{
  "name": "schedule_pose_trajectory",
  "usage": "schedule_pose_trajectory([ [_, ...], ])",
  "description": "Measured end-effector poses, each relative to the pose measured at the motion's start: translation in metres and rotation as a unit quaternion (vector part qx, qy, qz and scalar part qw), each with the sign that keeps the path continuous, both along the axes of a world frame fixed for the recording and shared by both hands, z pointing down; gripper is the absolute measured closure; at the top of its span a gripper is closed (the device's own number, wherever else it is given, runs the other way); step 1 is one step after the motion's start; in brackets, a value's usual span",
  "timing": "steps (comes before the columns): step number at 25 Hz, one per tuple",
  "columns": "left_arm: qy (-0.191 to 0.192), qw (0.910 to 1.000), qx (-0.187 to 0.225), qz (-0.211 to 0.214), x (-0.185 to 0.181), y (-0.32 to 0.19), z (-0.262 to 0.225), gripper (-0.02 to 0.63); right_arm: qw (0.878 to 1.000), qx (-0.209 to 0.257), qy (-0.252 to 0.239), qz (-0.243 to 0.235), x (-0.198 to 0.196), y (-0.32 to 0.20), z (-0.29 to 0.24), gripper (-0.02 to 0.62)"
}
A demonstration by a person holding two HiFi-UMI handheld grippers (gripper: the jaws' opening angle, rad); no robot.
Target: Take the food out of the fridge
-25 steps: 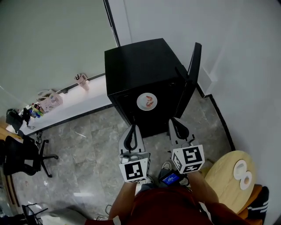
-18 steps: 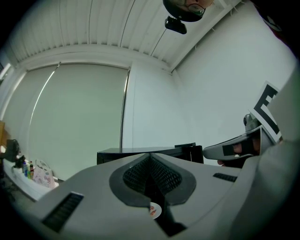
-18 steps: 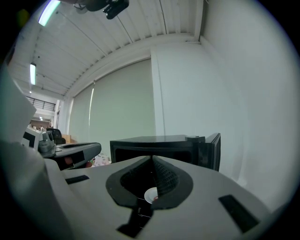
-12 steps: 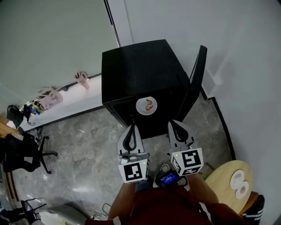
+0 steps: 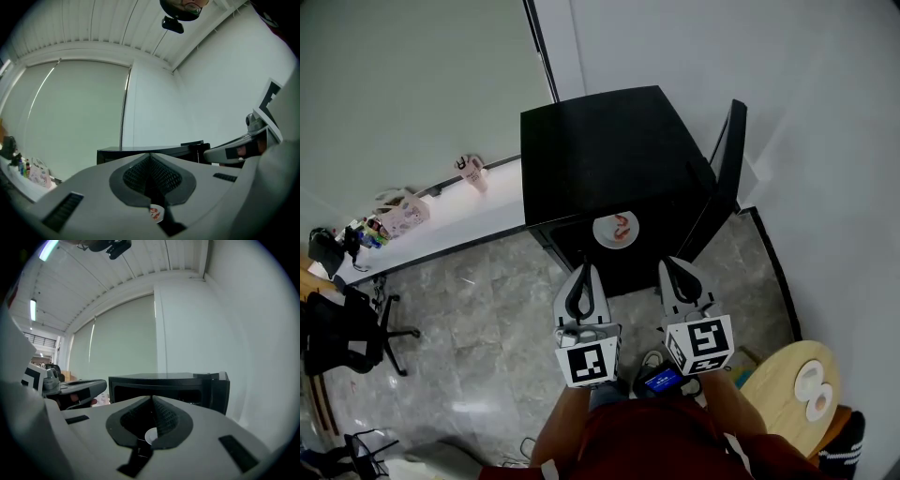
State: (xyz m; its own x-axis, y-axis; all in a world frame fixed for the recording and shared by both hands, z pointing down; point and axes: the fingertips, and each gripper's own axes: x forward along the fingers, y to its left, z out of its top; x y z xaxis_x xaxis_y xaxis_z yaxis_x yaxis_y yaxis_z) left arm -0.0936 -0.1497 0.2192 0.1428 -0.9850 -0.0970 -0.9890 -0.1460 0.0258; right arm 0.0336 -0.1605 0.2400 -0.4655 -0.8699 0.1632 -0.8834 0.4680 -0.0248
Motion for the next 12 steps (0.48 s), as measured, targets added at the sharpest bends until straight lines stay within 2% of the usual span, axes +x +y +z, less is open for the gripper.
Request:
schedule_pose_trajectory([
  [2, 0.010, 0.9999, 0.005, 0.002, 0.000, -0.002, -0.001, 0.594, 1.000, -0.001, 0.001, 0.001, -0.002, -0.001, 0.001, 0.572],
  [5, -0.003, 1.0000, -0.005, 0.005, -0.001, -0.002, 0.005, 0.594, 1.000, -0.004, 0.003, 0.002, -0.004, -0.001, 0.005, 0.572],
  [12, 0.018, 0.9998, 0.004, 0.002, -0.005, -0.002, 0.006, 0.594, 1.000, -0.010, 0.010, -0.001, -0.009, -0.001, 0.014, 0.572],
])
